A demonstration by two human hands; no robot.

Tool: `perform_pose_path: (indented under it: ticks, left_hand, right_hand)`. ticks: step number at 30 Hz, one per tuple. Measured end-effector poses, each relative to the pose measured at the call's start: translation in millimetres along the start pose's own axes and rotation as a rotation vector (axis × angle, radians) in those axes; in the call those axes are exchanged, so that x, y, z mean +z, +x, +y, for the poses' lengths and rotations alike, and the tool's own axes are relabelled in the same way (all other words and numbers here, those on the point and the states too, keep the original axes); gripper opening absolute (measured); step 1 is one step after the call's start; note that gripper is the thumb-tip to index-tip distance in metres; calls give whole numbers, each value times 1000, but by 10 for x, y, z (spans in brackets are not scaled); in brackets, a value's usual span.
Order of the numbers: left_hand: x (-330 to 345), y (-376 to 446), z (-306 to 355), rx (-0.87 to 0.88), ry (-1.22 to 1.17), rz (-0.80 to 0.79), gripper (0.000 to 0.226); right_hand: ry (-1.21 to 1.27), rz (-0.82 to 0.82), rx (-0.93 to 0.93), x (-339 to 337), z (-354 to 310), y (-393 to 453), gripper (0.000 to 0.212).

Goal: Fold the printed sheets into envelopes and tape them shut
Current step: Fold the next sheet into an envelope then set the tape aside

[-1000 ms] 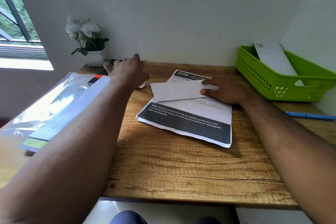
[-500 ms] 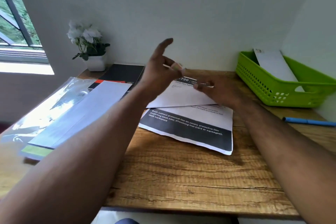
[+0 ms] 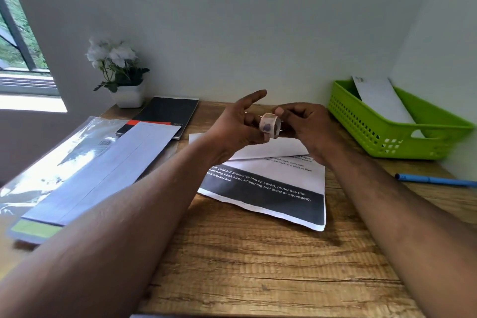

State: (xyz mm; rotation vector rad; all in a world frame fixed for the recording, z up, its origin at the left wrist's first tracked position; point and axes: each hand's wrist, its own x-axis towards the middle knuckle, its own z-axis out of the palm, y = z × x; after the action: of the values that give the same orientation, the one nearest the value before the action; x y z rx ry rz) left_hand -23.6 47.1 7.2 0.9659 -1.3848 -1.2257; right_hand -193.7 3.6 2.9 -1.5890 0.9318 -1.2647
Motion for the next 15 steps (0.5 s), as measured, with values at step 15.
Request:
perform_pose_path:
  ticks: [15]
  left_hand:
    - [11,9,-23,125,159,104,89]
  right_hand:
    - [-368,-8,-241,-23,-18,5,24]
